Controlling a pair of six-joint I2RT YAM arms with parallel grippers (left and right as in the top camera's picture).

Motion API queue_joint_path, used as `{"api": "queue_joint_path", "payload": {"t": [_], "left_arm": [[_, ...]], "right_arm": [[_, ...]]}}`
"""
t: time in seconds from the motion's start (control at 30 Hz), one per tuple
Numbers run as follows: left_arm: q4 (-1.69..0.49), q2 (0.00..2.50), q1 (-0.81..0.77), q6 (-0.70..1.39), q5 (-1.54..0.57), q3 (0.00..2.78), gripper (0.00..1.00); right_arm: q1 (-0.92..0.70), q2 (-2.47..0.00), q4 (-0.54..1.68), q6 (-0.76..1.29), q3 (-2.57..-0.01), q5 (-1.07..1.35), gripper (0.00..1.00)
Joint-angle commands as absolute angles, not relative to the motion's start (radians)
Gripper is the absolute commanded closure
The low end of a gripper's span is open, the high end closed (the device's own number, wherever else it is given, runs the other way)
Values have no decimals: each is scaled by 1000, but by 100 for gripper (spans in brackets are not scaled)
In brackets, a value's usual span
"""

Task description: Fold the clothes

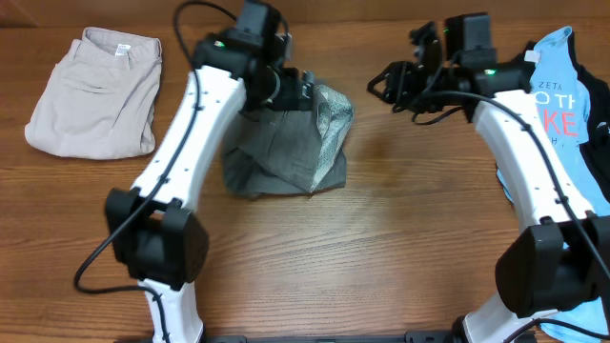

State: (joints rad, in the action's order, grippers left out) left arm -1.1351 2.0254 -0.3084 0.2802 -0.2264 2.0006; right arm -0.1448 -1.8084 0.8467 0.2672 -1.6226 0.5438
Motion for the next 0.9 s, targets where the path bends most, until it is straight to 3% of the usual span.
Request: {"api": "queue_joint_path", "payload": {"t": [0.0,0.13,0.43,0.47,0.5,0.53,0.57,0.6,0.87], "left_arm": [[-1180,1927,-238,204,-136,2064,0],[-1231,1921,-180,179,-120,2064,0],[-1255,1922,-163,178,-120,2064,0],[-1256,1923,-164,178,-120,2063,0],[-1256,1924,-164,178,-120,2063,0],[-1255,1924,-167,178,-120,2061,0],[-1253,1924,-171,179,-120,2056,0],[-1252,1924,-173,179,-120,2053,0],[-1250,1925,-178,179,-120,2043,0]], "right_arm": [[-226,-1820,837,255,-1623,410,50],[-322,-1880,813,256,-1623,312,43],[-381,-2059,643,258,-1623,269,42],[-381,-2070,630,258,-1623,269,46],[-381,-2072,625,258,-1623,269,58],[-380,-2073,613,258,-1623,265,83],[-379,-2071,602,258,-1624,266,92],[-378,-2065,596,258,-1627,266,96],[-335,-2053,708,258,-1768,246,96]]}}
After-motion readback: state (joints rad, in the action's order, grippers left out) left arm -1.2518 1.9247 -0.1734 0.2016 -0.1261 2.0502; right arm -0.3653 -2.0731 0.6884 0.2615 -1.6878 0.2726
